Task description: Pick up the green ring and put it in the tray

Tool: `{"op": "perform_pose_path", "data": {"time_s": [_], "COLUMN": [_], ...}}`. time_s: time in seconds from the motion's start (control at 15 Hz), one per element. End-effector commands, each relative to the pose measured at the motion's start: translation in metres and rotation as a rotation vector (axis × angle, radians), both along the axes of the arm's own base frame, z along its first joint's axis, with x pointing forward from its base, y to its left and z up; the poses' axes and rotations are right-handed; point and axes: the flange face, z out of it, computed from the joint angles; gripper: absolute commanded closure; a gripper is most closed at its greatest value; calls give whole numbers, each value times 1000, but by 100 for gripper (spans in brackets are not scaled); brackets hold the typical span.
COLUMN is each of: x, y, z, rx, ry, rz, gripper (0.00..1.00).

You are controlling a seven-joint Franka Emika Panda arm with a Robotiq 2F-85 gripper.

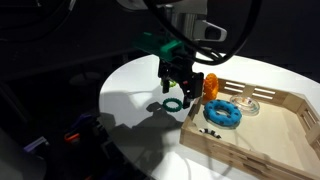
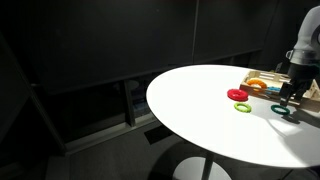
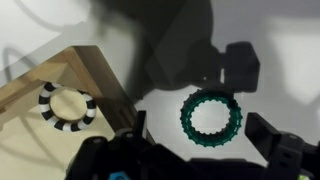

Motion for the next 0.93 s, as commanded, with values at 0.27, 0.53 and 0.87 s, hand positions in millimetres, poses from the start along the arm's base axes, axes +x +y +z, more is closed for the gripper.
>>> {"op": "perform_pose_path", "data": {"time_s": [0.27, 0.53, 0.87], "x": [1, 3, 8], "y": [3, 11, 18], "z": [-14, -15, -18], "rx": [9, 3, -3], "ry": [9, 12, 17], "rz": [13, 29, 42], "gripper": [0, 0, 0]}}
